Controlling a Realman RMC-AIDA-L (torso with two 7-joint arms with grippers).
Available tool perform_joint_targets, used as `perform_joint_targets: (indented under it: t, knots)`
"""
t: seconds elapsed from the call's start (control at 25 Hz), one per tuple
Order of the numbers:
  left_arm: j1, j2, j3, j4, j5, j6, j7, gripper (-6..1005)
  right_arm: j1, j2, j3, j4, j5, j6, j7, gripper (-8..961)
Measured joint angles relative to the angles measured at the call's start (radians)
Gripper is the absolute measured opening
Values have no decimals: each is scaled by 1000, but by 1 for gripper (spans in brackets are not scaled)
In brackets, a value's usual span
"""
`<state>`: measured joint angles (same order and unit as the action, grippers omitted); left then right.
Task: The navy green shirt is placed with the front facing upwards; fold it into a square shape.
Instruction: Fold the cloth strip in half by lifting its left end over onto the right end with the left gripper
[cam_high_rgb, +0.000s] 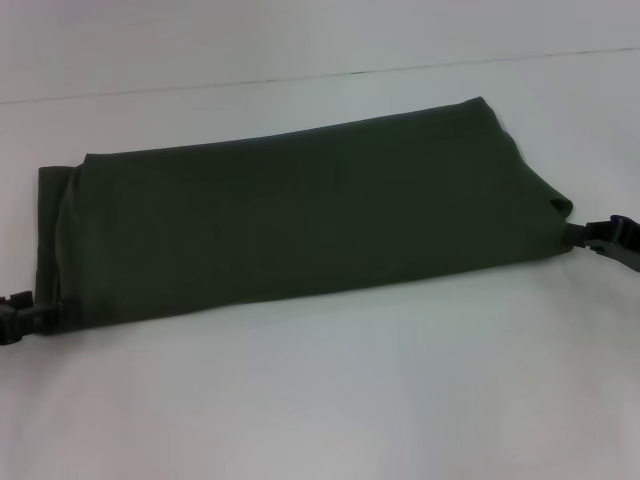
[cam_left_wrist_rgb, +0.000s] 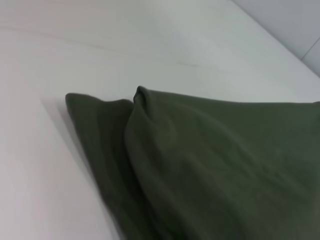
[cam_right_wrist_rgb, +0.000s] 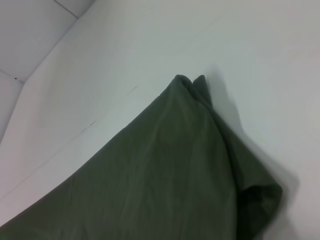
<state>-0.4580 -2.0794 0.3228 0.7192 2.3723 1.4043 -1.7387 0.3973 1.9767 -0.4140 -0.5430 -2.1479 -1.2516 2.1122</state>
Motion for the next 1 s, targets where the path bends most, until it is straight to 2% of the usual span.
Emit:
perform_joint_targets:
  t: [1.0]
  knots:
    - [-7,-1,35,-7,22,34,-1,933,0,-1,0,0,0,-1,0,5]
